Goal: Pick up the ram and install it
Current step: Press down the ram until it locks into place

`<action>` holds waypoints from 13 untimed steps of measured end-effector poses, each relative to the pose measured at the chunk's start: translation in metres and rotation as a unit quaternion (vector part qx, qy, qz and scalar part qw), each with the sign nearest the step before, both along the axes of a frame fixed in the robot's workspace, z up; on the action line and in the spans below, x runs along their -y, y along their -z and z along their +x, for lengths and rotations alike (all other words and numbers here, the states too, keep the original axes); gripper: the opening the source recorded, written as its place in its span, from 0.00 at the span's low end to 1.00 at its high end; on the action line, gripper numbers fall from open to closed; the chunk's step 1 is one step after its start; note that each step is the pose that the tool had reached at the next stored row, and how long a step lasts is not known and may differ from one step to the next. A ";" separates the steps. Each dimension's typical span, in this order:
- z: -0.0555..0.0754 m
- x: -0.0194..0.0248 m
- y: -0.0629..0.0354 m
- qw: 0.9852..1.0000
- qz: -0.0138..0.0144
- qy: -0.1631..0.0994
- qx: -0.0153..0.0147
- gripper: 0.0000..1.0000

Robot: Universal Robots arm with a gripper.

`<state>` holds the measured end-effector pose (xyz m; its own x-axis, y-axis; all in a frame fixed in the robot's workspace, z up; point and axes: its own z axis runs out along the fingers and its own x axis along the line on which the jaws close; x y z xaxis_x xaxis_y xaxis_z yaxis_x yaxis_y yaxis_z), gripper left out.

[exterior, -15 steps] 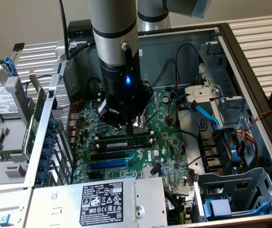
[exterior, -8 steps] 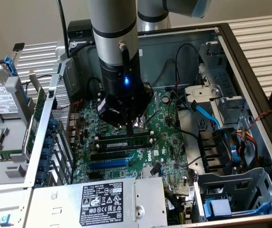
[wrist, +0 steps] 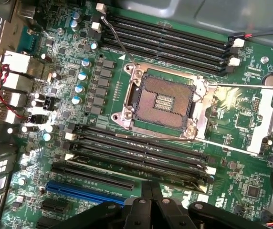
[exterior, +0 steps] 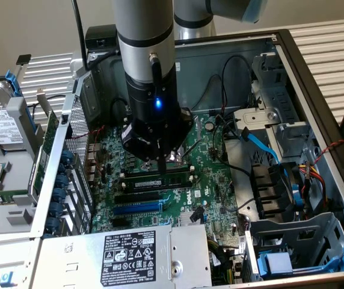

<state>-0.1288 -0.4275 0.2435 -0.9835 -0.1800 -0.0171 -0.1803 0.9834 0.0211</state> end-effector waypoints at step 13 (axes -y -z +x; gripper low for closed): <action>0.000 0.0000 0.0000 0.997 0.000 0.079 -0.003 0.11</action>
